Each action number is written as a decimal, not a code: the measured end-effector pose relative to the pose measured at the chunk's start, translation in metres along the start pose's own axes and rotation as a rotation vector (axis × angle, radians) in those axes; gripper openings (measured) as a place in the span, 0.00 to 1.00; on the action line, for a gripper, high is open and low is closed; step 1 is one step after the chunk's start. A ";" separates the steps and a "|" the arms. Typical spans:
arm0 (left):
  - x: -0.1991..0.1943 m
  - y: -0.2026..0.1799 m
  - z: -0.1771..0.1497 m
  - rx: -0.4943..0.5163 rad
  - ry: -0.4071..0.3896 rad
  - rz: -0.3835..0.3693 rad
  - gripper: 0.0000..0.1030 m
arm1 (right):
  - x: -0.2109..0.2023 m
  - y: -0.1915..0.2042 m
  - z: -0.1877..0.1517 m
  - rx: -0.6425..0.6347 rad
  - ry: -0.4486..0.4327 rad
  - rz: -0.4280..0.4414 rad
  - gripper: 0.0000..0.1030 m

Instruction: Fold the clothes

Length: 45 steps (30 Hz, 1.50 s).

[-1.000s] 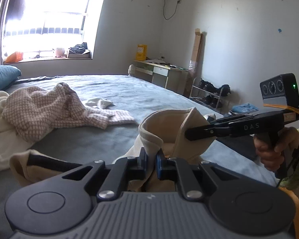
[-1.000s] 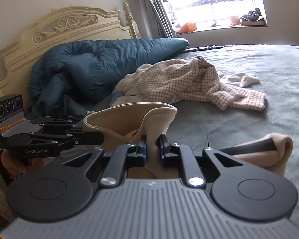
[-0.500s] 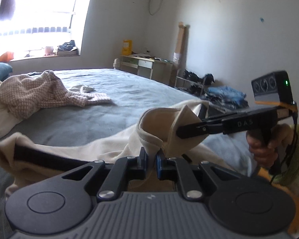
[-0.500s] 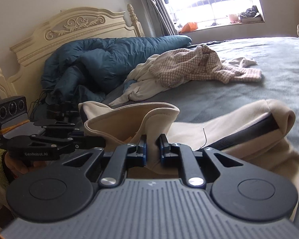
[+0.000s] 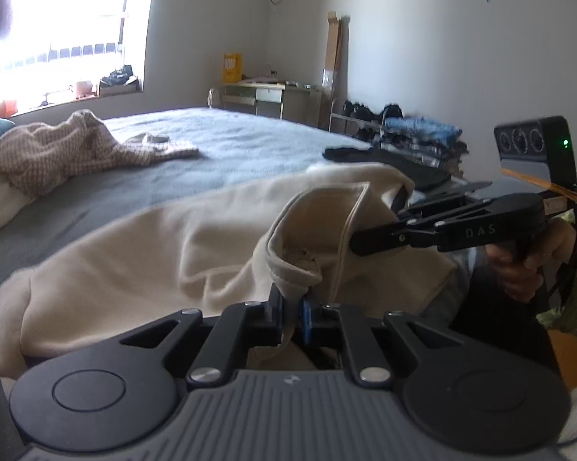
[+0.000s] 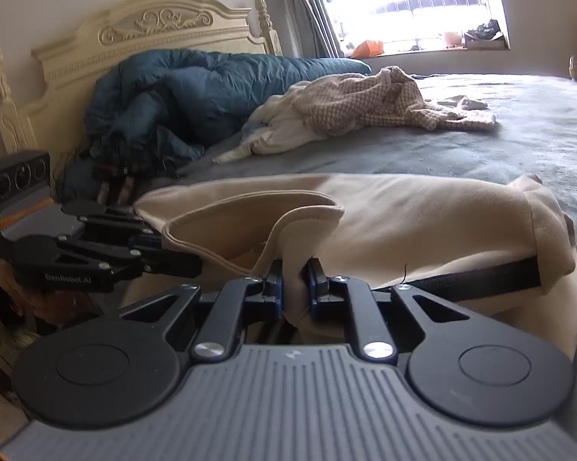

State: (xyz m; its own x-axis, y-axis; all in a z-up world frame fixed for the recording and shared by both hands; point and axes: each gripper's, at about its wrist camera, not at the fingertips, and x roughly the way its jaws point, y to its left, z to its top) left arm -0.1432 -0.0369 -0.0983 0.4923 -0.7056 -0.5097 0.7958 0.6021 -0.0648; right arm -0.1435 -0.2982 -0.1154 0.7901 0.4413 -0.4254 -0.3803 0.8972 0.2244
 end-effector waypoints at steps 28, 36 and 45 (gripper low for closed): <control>-0.012 0.087 -0.081 -1.033 -0.097 -0.247 0.61 | -0.044 -0.096 -0.086 1.146 -0.040 0.254 0.44; 0.007 0.098 -0.078 -1.074 -0.072 -0.196 0.63 | -0.015 -0.105 -0.101 1.358 0.042 0.204 0.47; -0.011 0.105 -0.079 -1.019 -0.040 0.030 0.64 | -0.042 -0.110 -0.083 1.267 -0.050 -0.004 0.47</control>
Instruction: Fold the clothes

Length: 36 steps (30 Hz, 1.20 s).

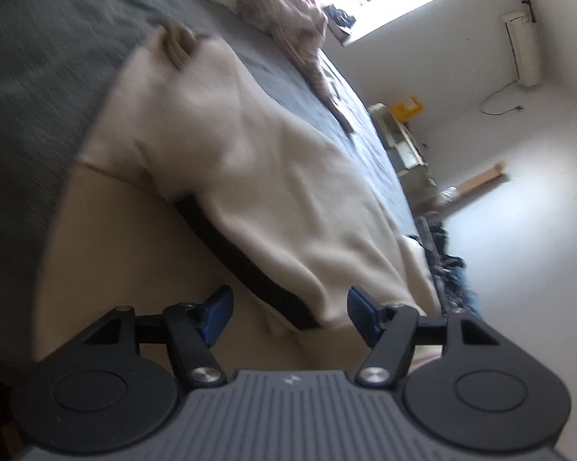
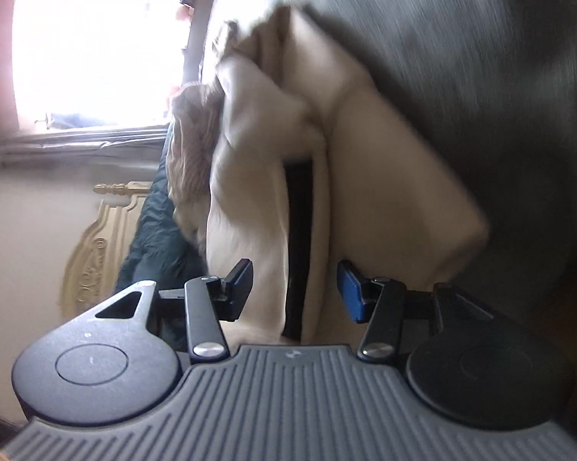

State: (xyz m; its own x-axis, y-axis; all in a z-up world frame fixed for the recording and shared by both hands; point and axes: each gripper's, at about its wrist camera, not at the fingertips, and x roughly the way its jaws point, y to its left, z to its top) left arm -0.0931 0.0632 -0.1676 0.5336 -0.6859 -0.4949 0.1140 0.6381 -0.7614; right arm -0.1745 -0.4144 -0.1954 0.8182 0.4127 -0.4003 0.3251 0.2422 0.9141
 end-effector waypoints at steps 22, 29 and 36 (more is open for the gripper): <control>0.008 0.003 0.041 0.181 -0.165 0.154 0.10 | 0.038 0.044 0.038 -0.455 -0.128 -0.137 0.05; -0.001 0.011 0.028 0.225 -0.166 0.160 0.17 | 0.036 0.031 0.023 -0.491 -0.107 -0.156 0.06; -0.036 -0.008 0.016 0.333 -0.161 0.201 0.41 | 0.004 0.050 0.007 -0.647 -0.095 -0.232 0.22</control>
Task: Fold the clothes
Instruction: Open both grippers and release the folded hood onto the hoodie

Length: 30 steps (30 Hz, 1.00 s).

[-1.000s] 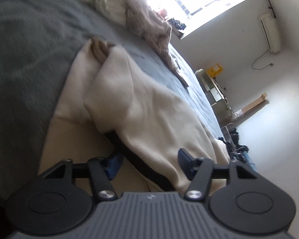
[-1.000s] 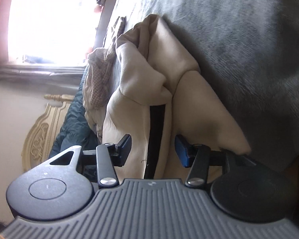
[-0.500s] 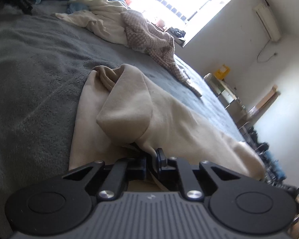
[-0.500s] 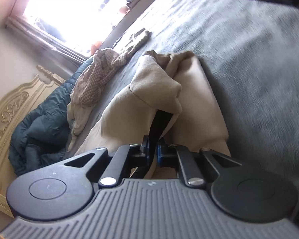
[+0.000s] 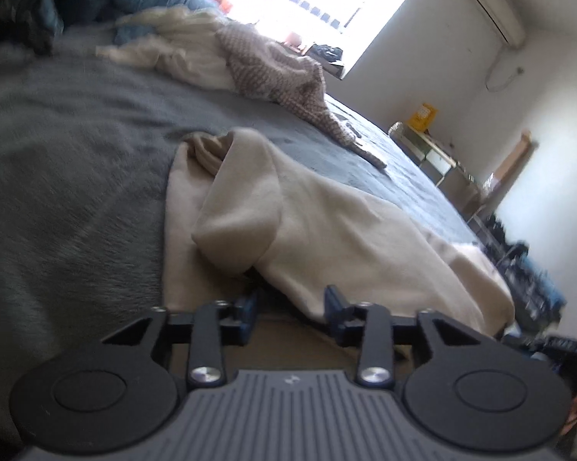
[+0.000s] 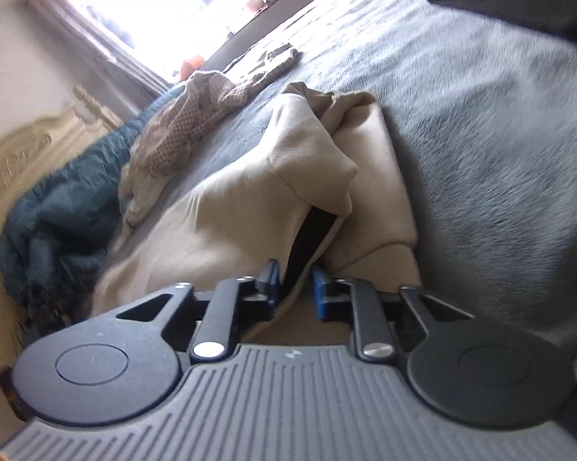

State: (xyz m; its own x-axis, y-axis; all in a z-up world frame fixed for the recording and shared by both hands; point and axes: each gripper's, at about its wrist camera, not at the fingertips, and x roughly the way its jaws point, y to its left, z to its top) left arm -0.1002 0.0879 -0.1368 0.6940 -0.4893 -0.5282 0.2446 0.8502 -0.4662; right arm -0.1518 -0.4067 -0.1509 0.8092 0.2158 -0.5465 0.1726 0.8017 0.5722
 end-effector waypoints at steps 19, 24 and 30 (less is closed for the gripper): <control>0.055 -0.134 -0.045 0.562 0.158 -0.206 0.34 | 0.019 0.102 -0.068 -0.585 -0.026 0.090 0.09; 0.053 -0.120 -0.044 0.527 0.159 -0.233 0.32 | 0.022 0.096 -0.082 -0.611 -0.008 0.074 0.07; 0.053 -0.118 -0.051 0.551 0.132 -0.238 0.32 | 0.012 0.109 -0.084 -0.656 -0.033 0.114 0.08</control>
State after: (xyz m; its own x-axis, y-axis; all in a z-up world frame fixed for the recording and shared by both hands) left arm -0.1266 -0.0483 -0.1459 0.4963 -0.6681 -0.5544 0.7213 0.6727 -0.1650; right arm -0.1702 -0.2700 -0.1469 0.8209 0.3106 -0.4793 -0.2844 0.9500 0.1286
